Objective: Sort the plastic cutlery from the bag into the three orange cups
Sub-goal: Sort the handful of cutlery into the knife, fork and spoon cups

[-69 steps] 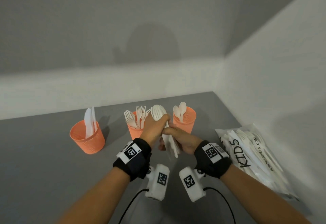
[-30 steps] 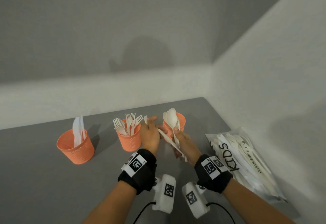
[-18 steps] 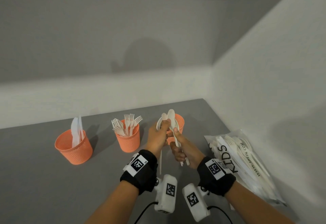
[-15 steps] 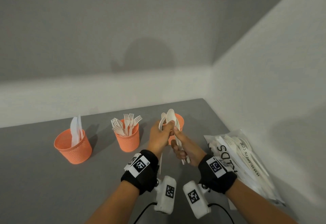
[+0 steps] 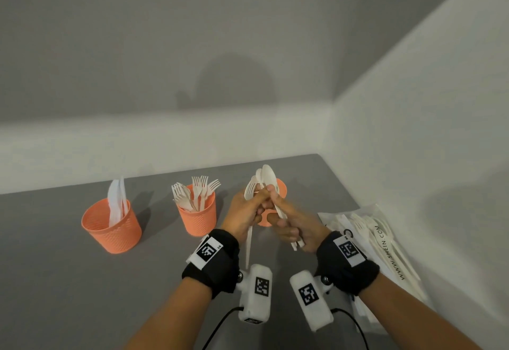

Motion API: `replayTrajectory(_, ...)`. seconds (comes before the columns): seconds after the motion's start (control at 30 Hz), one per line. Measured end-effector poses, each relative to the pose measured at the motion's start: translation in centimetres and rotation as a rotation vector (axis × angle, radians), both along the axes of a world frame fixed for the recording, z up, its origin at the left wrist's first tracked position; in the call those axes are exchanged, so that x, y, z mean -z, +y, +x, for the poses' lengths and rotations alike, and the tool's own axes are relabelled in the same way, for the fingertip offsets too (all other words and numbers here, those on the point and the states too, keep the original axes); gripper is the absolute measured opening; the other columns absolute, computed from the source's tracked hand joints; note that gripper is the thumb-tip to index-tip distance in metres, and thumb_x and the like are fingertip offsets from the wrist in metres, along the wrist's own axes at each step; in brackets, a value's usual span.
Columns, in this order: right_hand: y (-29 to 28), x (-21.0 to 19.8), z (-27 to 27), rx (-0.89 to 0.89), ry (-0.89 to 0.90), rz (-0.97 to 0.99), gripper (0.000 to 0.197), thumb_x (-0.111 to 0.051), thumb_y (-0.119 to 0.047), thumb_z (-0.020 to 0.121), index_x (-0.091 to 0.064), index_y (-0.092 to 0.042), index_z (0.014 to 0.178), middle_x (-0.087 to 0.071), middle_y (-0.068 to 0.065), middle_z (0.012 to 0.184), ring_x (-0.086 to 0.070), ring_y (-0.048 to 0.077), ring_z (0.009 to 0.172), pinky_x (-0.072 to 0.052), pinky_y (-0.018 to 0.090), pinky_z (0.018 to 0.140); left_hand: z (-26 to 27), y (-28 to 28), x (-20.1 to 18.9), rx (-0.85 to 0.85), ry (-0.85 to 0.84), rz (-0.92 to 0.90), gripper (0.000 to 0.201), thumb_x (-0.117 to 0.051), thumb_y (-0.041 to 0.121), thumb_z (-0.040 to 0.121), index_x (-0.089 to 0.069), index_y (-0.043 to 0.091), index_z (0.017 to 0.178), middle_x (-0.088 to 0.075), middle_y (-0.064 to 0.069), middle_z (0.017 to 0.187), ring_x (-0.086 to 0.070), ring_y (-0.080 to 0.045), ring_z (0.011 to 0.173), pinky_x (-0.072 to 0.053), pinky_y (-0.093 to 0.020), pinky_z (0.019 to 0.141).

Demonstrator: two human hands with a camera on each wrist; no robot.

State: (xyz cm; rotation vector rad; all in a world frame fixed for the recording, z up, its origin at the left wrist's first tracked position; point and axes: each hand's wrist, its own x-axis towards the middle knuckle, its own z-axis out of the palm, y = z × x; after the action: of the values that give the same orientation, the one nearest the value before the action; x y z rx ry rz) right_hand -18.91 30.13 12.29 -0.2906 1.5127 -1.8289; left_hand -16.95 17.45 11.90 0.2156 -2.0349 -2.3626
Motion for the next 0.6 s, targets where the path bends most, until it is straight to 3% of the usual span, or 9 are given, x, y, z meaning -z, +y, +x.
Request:
replayTrajectory(0.13,-0.5,0.2,0.4,0.077,0.224,0.159,0.037,-0.037,-0.041,0.097,-0.046,-0.015,0.072,-0.044,-0.008,0.036,-0.036,0.005,0.027,-0.032,0.013,0.033,-0.1,0.1,-0.2,-0.071,0.043,-0.070,0.026,-0.052,0.022,0.094,-0.052,0.013,0.070,-0.039,0.009,0.043,-0.035,-0.001,0.036,-0.029,-0.013,0.038)
replayTrajectory(0.23,-1.2,1.0,0.2,0.143,0.301,0.188,0.025,-0.041,-0.038,0.097,-0.050,-0.015,0.093,-0.053,-0.001,0.050,-0.048,0.012,0.035,-0.042,0.019,0.039,-0.2,0.7,-0.4,-0.159,0.018,-0.017,0.022,-0.045,0.016,0.096,-0.053,0.010,0.077,-0.046,0.010,0.041,-0.042,-0.001,0.033,-0.032,-0.013,0.035)
replayTrajectory(0.3,-1.6,1.2,0.0,0.136,0.328,0.193,0.022,-0.043,-0.036,0.097,-0.050,-0.016,0.100,-0.055,0.006,0.058,-0.054,0.017,0.040,-0.049,0.025,0.043,-0.4,0.8,0.1,-0.218,-0.001,0.023,0.017,-0.042,0.016,0.097,-0.053,0.005,0.089,-0.052,0.002,0.055,-0.048,-0.001,0.037,-0.036,-0.013,0.037)
replayTrajectory(0.37,-1.9,1.2,-0.2,0.118,0.355,0.192,0.019,-0.043,-0.035,0.097,-0.052,-0.018,0.097,-0.058,0.007,0.061,-0.056,0.020,0.043,-0.052,0.029,0.046,-0.6,0.5,0.7,-0.274,-0.016,-0.002,0.023,-0.043,0.021,0.096,-0.050,-0.001,0.101,-0.055,-0.007,0.069,-0.054,-0.007,0.048,-0.041,-0.018,0.043)
replayTrajectory(0.43,-2.2,1.1,-0.6,0.105,0.385,0.190,0.018,-0.044,-0.034,0.097,-0.055,-0.020,0.095,-0.062,0.004,0.062,-0.060,0.020,0.048,-0.053,0.028,0.047,-0.9,-0.3,1.2,-0.322,-0.007,-0.019,0.029,-0.042,0.024,0.096,-0.050,-0.003,0.101,-0.056,-0.010,0.072,-0.053,-0.011,0.052,-0.042,-0.023,0.049)
replayTrajectory(0.5,-2.5,1.2,-1.4,0.138,0.408,0.210,0.020,-0.044,-0.031,0.097,-0.057,-0.017,0.093,-0.064,-0.001,0.061,-0.062,0.013,0.050,-0.052,0.025,0.049,-1.2,-1.6,1.1,-0.381,0.019,-0.018,0.029,-0.038,0.022,0.097,-0.052,-0.002,0.090,-0.054,-0.007,0.065,-0.048,-0.010,0.048,-0.039,-0.025,0.051)
replayTrajectory(0.6,-2.8,1.9,-3.1,0.286,0.338,0.159,0.015,-0.044,-0.019,0.098,-0.052,-0.009,0.089,-0.054,-0.005,0.050,-0.049,0.008,0.040,-0.041,0.018,0.040,-2.1,-4.4,0.1,-0.464,0.028,0.064,0.020,-0.033,0.016,0.097,-0.047,0.002,0.096,-0.062,-0.005,0.073,-0.054,-0.016,0.058,-0.044,-0.028,0.061)
